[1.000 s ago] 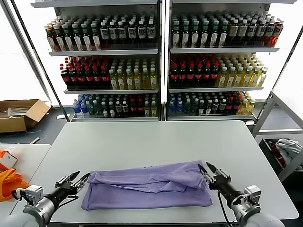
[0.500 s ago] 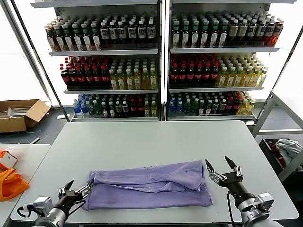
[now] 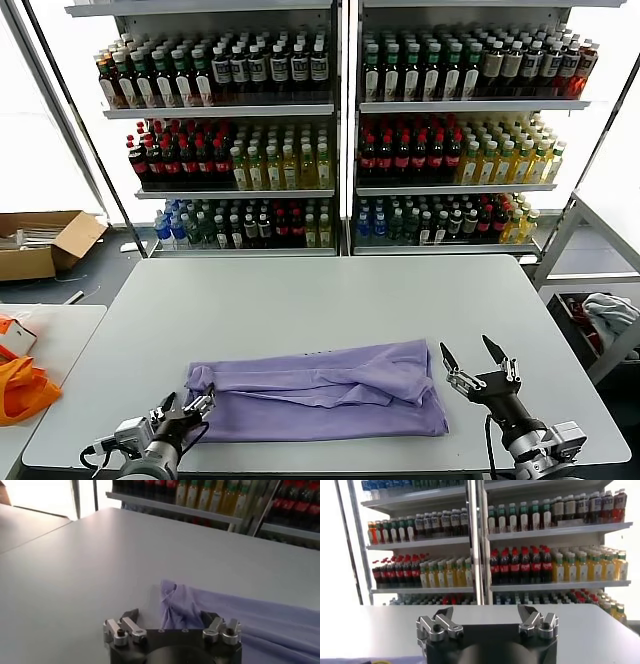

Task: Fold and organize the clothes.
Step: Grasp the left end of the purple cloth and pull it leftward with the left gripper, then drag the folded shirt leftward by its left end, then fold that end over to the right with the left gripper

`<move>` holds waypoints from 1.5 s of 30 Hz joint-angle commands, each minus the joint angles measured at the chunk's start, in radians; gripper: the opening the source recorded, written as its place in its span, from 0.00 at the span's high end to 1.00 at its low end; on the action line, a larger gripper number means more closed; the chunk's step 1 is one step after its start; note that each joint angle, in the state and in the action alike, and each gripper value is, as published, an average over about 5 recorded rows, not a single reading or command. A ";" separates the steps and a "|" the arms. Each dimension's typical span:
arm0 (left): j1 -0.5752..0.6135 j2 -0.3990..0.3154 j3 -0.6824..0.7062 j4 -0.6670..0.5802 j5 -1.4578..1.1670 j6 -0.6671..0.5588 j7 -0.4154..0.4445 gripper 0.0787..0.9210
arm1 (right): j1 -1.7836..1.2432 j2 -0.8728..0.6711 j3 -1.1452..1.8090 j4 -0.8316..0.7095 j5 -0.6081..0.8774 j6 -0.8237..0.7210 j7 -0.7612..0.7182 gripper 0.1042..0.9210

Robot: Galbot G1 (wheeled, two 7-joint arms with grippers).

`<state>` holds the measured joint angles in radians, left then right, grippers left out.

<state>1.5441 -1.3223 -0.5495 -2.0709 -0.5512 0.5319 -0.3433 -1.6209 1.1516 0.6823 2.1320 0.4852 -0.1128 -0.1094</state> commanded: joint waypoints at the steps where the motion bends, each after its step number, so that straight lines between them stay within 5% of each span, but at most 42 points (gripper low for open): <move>1: -0.007 -0.040 0.057 0.029 0.047 -0.009 -0.059 0.33 | 0.012 -0.002 -0.006 -0.006 -0.001 0.010 0.003 0.12; 9: 0.017 -0.058 0.087 0.027 0.115 -0.068 -0.044 0.60 | 0.043 -0.012 -0.021 -0.011 0.010 0.000 0.009 0.12; 14: 0.004 0.000 0.034 0.055 0.120 -0.119 0.031 0.78 | 0.041 -0.020 -0.018 -0.012 0.021 -0.002 0.008 0.12; 22: -0.002 0.215 -0.223 0.106 0.056 -0.236 0.236 0.97 | 0.046 -0.023 -0.012 -0.006 0.035 -0.005 0.011 0.12; 29: -0.021 0.483 -0.548 0.367 0.130 -0.380 0.479 0.98 | 0.041 -0.020 -0.018 0.002 0.036 -0.005 0.012 0.12; 34: -0.049 0.593 -0.636 0.480 0.141 -0.411 0.546 0.98 | 0.037 -0.015 -0.020 0.015 0.035 -0.007 0.015 0.12; 38: -0.058 0.582 -0.621 0.395 0.112 -0.375 0.556 0.98 | 0.021 -0.010 -0.015 0.031 0.035 -0.009 0.016 0.12; 45: -0.074 0.373 -0.363 0.023 0.086 -0.245 0.496 0.98 | -0.004 0.005 -0.013 0.050 0.030 -0.009 0.015 0.12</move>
<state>1.4906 -0.8838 -1.0201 -1.8164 -0.4564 0.2329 0.1188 -1.6094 1.1522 0.6680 2.1681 0.5157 -0.1213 -0.0946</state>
